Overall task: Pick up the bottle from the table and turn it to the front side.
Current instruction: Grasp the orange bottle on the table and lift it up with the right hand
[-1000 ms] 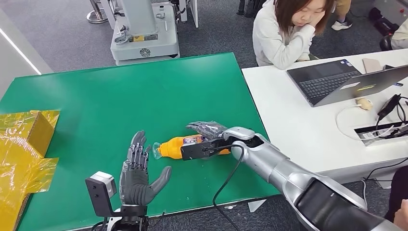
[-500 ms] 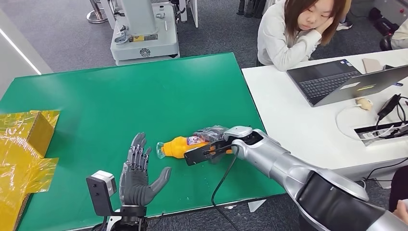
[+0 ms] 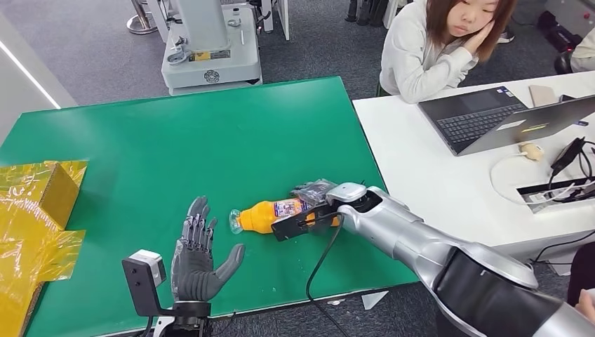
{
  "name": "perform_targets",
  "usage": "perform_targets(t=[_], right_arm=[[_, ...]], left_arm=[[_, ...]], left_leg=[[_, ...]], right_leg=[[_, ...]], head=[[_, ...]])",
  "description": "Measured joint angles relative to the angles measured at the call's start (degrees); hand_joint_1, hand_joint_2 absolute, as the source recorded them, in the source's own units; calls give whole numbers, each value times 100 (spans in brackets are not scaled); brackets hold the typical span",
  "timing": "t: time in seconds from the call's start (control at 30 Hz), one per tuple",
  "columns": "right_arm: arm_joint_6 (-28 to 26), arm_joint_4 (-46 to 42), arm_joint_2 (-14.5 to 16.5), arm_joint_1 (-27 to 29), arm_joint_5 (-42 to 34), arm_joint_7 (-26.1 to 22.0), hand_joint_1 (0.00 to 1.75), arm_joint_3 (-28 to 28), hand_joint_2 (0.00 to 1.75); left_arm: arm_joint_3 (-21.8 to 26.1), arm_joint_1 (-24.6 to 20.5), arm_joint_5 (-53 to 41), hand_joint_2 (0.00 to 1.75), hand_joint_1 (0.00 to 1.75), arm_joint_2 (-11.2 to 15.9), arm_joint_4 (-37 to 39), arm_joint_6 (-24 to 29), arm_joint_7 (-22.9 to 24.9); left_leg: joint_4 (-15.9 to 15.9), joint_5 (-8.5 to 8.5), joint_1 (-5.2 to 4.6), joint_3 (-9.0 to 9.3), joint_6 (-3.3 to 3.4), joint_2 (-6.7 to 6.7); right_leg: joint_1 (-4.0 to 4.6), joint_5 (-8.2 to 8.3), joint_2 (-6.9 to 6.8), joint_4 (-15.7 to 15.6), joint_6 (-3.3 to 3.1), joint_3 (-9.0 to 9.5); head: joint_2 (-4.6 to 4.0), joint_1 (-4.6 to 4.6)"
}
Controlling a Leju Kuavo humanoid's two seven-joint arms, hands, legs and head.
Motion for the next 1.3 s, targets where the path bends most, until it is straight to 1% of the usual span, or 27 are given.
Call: perform_targets(t=[0.07, 0.1, 0.37, 0.57, 0.67, 0.73, 0.8, 0.9, 0.97, 1.03, 1.13, 1.2, 1.3], right_arm=[[-37, -1, -13, -4, 86, 105, 167, 26, 175], [-49, -3, -19, -3, 114, 147, 175, 34, 175], [-110, -81, -74, 18, 155, 325, 175, 39, 175], [-43, -109, -79, 22, 135, 327, 175, 31, 175], [-47, -115, -80, 40, 11, 233, 175, 3, 175], [-44, -121, -81, 95, -317, -19, 175, -80, 175], [-55, -161, -90, 247, -866, -466, 175, -262, 175], [-103, -362, -113, 632, -1707, -1197, 175, -625, 175], [-71, -585, -133, 929, -2205, -1519, 175, -810, 175], [-59, -852, -146, 1277, -2691, -1724, 175, -972, 175], [-222, -1250, -146, 1866, -3307, -1891, 175, -1253, 175], [-331, -1450, -138, 2206, -3592, -1947, 175, -1444, 175], [-396, -1638, -102, 2561, -3817, -1991, 175, -1668, 175]], left_arm=[[8, 11, 12, 175, 0, 1, 0, 8, -11], [9, 14, 17, 175, 0, 1, 0, 9, -12], [10, 25, 41, 175, 0, -1, 0, -4, -12], [10, 24, 41, 175, 0, -1, 0, -13, -11], [10, 25, 40, 175, 0, -3, 0, -15, -11], [10, 29, 31, 175, 0, -3, 0, -17, -12], [9, 48, -4, 175, 0, -3, -1, -14, -14], [8, 135, -54, 175, 0, -2, -22, 1, -21], [8, 205, -66, 175, 0, -1, -44, 6, -26], [8, 259, -77, 175, 0, -1, -68, 22, -46], [6, 317, -105, 175, 0, -4, -129, 66, -89], [4, 345, -131, 175, 0, -4, -159, 115, -108], [4, 377, -162, 175, 0, -3, -175, 175, -127]], left_leg=[[0, 0, 0, 0, 0, 0], [0, 0, 0, 0, 0, 0], [0, 0, 0, 2, 0, 1], [0, 0, 0, 4, 0, 1], [0, 0, 0, 4, 0, 1], [0, 0, 0, 6, 0, 1], [0, 0, 1, 9, 0, 1], [0, -2, 3, 12, 1, 1], [-1, -4, 4, 12, 2, 0], [-1, -6, 5, 11, 3, 0], [-2, -8, 7, 8, 3, -4], [-2, -8, 7, 7, 3, -5], [-2, -8, 7, 7, 3, -4]], right_leg=[[0, 0, 0, 0, 0, 0], [0, 0, 0, 0, 0, 0], [0, 0, 1, 0, 0, 0], [0, 0, 1, 0, 0, 1], [0, 0, 1, 0, 0, 1], [0, 0, 1, 0, 0, 2], [2, 0, 2, -1, 0, 4], [3, -3, 2, -3, 1, 7], [4, -4, 1, -4, 1, 8], [6, -5, 0, -4, 1, 9], [8, -5, -4, -4, 1, 11], [8, -5, -5, -4, 1, 10], [7, -4, -4, -3, 1, 10]], head=[[0, 0], [0, 1], [0, 1], [0, 1], [0, 1], [0, 0], [0, 1], [0, 1], [0, 1], [0, 0], [0, 0], [0, 1], [0, 0]])
